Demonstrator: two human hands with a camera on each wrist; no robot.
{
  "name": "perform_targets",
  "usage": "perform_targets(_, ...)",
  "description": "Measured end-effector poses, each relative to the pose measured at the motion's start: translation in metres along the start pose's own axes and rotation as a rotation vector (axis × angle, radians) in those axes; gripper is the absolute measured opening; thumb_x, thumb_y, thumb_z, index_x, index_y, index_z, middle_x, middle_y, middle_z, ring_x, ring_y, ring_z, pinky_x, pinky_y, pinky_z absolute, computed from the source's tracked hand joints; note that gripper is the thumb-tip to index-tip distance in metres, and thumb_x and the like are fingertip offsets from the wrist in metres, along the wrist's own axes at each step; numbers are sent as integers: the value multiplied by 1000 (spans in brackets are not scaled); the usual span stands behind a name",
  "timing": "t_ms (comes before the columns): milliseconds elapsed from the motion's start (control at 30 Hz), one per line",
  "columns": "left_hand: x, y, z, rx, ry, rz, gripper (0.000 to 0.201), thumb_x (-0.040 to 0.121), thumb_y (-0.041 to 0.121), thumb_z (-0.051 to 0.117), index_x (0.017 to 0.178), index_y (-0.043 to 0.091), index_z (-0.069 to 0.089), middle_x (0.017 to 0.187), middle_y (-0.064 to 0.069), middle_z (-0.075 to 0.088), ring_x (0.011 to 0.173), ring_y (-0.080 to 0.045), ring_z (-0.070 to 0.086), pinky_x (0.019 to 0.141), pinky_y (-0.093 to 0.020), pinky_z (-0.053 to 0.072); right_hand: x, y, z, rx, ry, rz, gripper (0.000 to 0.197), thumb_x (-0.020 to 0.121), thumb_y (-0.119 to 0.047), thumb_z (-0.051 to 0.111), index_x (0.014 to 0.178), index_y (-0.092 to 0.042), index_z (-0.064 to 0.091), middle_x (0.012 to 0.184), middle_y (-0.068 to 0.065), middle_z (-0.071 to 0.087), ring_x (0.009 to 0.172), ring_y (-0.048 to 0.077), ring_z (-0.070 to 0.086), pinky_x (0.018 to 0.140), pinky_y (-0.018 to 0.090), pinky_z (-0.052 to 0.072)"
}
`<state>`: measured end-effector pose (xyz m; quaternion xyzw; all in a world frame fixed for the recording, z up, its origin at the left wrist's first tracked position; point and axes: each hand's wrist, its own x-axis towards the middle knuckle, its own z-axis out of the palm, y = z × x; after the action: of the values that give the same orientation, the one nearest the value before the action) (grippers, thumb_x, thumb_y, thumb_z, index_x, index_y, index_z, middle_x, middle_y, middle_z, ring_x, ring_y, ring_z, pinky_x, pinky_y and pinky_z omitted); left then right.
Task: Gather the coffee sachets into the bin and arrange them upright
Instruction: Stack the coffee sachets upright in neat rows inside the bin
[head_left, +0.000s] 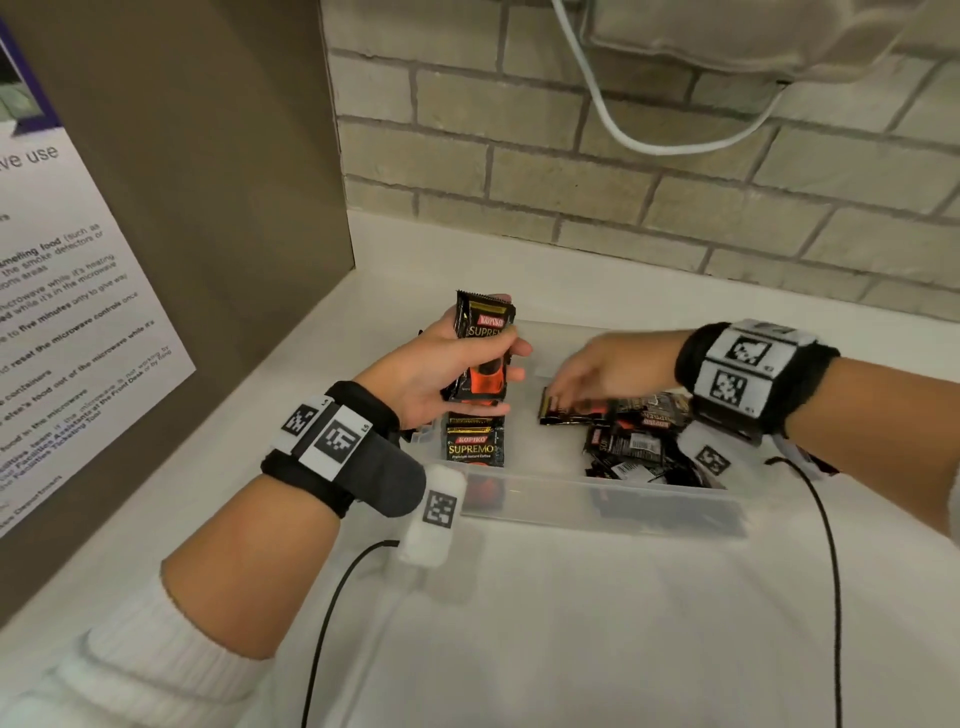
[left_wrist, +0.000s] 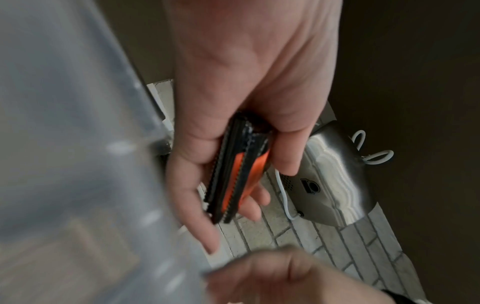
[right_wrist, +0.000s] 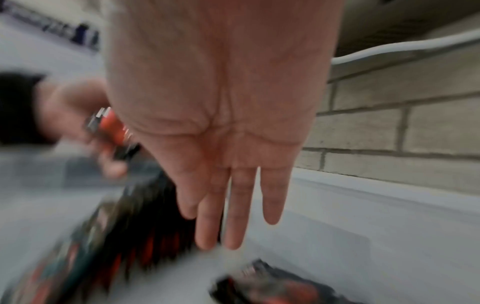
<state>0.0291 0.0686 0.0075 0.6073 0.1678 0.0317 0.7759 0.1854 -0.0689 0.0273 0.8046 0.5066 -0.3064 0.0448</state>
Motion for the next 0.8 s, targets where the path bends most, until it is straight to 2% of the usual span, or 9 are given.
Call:
perform_targets(67, -2, 4, 1, 29, -42, 12, 39, 87, 27, 57, 124, 30, 45, 101, 0, 66, 91, -17, 64, 85, -49, 53, -8, -10, -14, 329, 192, -73, 33, 99, -15, 40, 130, -20, 51, 112, -5, 62, 100, 15, 58, 85, 21, 47)
perform_targets(133, -3, 7, 3, 66, -70, 25, 49, 78, 39, 59, 124, 30, 44, 100, 0, 68, 87, -17, 66, 79, -44, 55, -16, -23, -24, 546, 340, -164, 36, 99, -27, 40, 134, -20, 46, 116, -4, 60, 98, 14, 59, 84, 26, 48)
perform_targets(267, -2, 8, 6, 118, -91, 51, 62, 71, 49, 56, 126, 22, 45, 97, 0, 69, 81, -14, 67, 74, -37, 56, -21, -41, -33, 602, 423, -286, 34, 95, -22, 51, 129, -22, 50, 118, -3, 59, 94, 9, 59, 80, 27, 50)
perform_targets(400, -1, 6, 7, 150, -99, 66, 45, 73, 47, 55, 111, 23, 52, 93, 1, 70, 78, -11, 67, 75, -37, 55, -14, -51, -30, 438, 392, -284, 23, 90, -13, 58, 112, -17, 57, 95, -4, 62, 78, 12, 57, 64, 15, 51)
perform_targets(467, -1, 4, 5, 141, -85, 83, 42, 73, 45, 58, 108, 22, 54, 88, 2, 68, 75, -11, 65, 76, -37, 54, -11, -46, -28, 608, 288, -271, 17, 92, -10, 55, 107, -15, 55, 89, -3, 63, 76, 13, 60, 64, 16, 51)
perform_targets(533, -2, 4, 1, 86, -43, 103, 38, 72, 43, 60, 102, 21, 56, 86, 3, 65, 72, -10, 63, 76, -36, 53, -9, -34, -29, 698, 199, -206, 19, 92, -10, 53, 111, -13, 52, 96, 2, 64, 82, 13, 59, 70, 23, 50)
perform_targets(667, -1, 1, -9, -22, 51, 133, 49, 71, 46, 61, 108, 15, 51, 89, 3, 64, 75, -11, 62, 77, -36, 53, 7, -14, -15, 13, 37, 28, 34, 95, -15, 49, 128, -18, 48, 133, -1, 50, 113, 14, 52, 95, 29, 44)
perform_targets(733, 0, -2, -9, -59, 65, 147, 47, 72, 46, 61, 106, 15, 52, 89, 2, 63, 78, -12, 61, 79, -37, 54, 23, -18, -1, -274, -46, 2, 45, 96, -18, 47, 140, -19, 39, 145, 0, 37, 130, 18, 39, 109, 32, 31)
perform_targets(800, 2, -4, -9, -98, 81, 151, 45, 72, 45, 61, 105, 15, 52, 89, 2, 63, 80, -13, 61, 81, -38, 55, 38, -24, 8, -390, -83, -68, 53, 94, -14, 47, 145, -19, 32, 149, 5, 29, 135, 21, 32, 110, 30, 27)
